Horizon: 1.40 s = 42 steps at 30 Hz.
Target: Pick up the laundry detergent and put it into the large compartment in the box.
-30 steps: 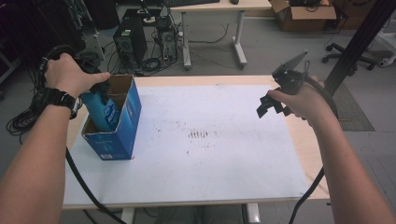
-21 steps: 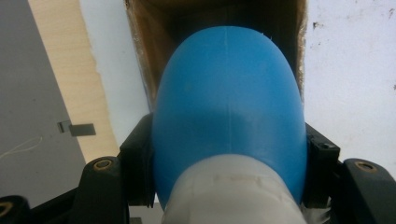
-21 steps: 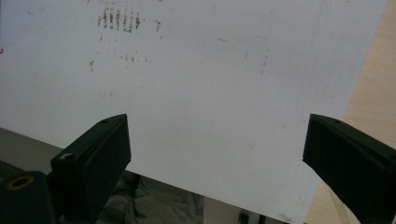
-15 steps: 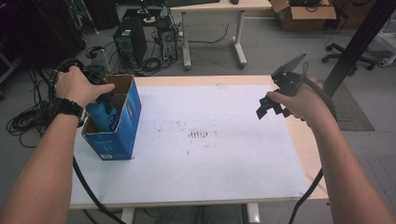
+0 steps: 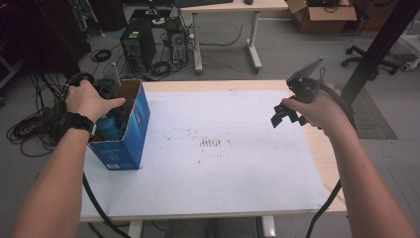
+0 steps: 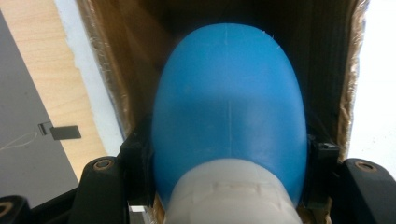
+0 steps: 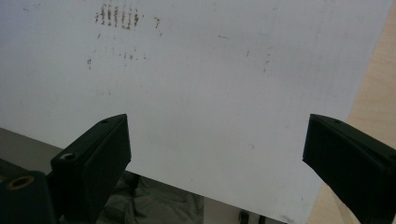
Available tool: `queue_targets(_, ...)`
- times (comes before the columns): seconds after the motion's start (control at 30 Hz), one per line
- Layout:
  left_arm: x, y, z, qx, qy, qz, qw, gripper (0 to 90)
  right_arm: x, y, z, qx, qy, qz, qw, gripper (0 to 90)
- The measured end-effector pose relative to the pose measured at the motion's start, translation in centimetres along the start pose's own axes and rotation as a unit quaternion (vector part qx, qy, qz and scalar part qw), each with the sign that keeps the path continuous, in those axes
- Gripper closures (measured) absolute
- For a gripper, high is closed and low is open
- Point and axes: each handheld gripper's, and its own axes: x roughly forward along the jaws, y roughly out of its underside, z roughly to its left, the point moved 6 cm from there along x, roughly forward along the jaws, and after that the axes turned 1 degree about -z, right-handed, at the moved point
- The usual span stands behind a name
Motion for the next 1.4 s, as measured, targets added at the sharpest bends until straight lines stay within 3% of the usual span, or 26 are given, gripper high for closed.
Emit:
queue_targets(0.5,1.7,-0.1,0.0,0.004,0.000,0.003,1.0000,37.5,0.2,-0.1,0.2,0.000,-0.001,0.002,1.0000,7.8)
queue_targets(1.4,1.7,-0.1,-0.2,0.008,0.000,-0.003,1.0000,36.9,-0.1,0.3,0.0,0.003,0.000,0.001,1.0000,7.8)
